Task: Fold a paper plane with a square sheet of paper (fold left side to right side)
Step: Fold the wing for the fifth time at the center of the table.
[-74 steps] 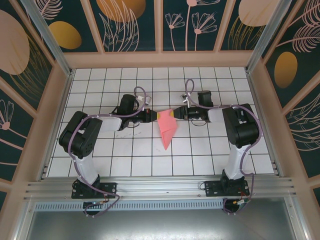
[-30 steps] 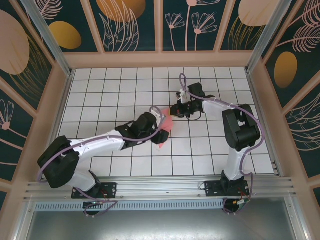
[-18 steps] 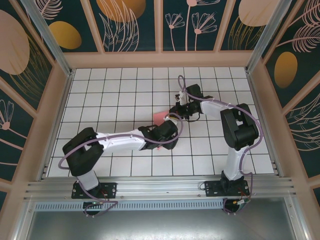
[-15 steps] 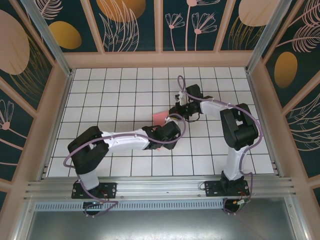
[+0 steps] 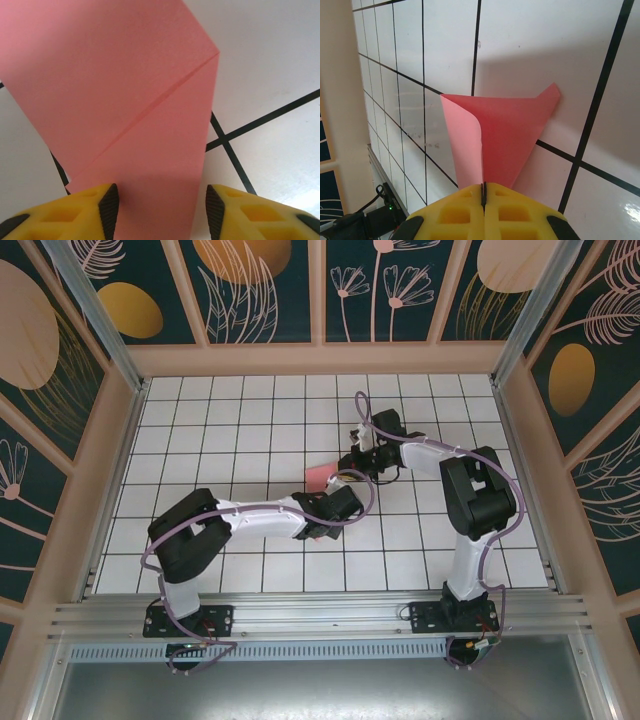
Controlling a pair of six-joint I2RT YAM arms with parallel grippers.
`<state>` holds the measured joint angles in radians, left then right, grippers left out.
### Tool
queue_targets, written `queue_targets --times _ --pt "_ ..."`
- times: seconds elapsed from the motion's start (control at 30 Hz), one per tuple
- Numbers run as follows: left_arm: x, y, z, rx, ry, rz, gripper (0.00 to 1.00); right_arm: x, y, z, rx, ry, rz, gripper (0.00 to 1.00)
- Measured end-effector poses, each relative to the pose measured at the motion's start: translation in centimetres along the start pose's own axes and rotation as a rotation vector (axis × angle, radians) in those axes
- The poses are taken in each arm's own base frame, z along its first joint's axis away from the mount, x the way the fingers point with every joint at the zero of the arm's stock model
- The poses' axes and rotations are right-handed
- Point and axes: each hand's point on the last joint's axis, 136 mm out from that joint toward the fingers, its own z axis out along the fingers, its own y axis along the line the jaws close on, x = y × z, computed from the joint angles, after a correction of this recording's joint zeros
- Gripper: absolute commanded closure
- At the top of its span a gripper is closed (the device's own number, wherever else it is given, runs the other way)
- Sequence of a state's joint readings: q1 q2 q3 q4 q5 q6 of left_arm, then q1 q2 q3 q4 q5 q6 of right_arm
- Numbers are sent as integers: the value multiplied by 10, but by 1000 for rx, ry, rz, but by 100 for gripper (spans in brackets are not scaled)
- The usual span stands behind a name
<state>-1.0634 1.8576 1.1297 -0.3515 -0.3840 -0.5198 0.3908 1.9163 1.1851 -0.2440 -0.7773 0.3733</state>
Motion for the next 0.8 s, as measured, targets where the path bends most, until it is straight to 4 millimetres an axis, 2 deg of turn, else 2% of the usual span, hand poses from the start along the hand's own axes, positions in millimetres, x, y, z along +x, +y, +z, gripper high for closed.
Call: queue_targets --times 0.23,0.47,0.7,0.8 --pt "1 3 1 -17 0 -7 73 0 0 0 0 0 0 100" --pt "0 3 1 -19 -2 -14 87 0 -1 0 3 -1 0 100" --pt "-1 1 2 0 -1 -22 91 -6 -4 -1 29 -28 -10 66" --pt "-1 0 3 39 3 -42 92 -17 0 -14 47 -89 -33 49"
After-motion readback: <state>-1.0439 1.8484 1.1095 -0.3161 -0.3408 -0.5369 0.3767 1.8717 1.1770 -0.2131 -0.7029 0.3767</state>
